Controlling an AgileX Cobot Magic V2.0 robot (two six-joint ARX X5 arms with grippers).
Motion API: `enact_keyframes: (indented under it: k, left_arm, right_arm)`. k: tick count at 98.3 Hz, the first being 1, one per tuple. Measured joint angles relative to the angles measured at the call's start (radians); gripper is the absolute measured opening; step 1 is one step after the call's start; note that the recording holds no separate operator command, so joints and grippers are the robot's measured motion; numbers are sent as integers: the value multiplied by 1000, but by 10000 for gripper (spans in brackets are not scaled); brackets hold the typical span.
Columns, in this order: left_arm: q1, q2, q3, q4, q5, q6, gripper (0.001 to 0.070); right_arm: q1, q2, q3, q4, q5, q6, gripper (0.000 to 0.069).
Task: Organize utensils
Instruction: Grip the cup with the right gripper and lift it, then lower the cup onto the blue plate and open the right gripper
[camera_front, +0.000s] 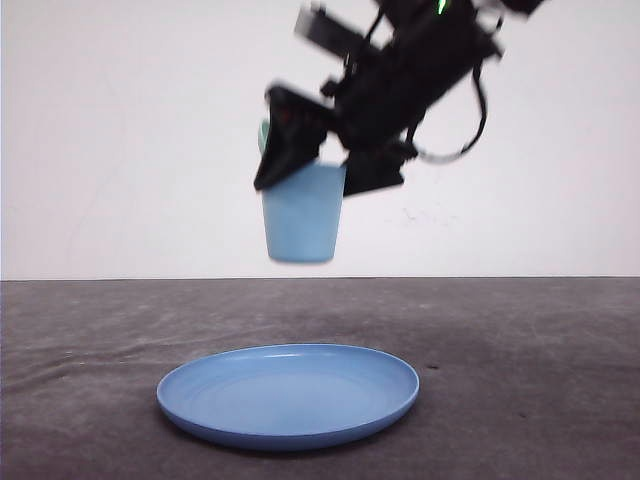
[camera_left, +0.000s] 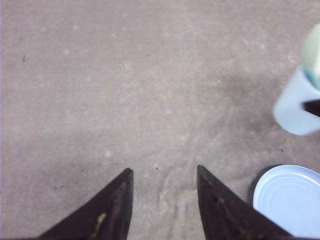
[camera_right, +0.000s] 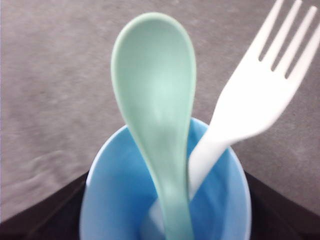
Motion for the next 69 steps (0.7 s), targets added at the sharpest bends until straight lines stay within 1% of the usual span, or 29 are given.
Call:
enact_keyframes:
  k: [9, 45, 55, 69]
  left_arm:
    - [0, 0, 0, 0, 0, 2, 233]
    - [0, 0, 0, 0, 0, 10, 233]
    - [0, 0, 0, 0, 0, 10, 233]
    - [0, 0, 0, 0, 0, 11, 233]
  right_arm:
    - [27, -65, -39, 1, 29, 0, 475]
    - [146, -357, -317, 1, 149, 4, 474]
    - [164, -412, -383, 13, 150, 14, 474]
    - [173, -421, -430, 15, 150, 34, 474]
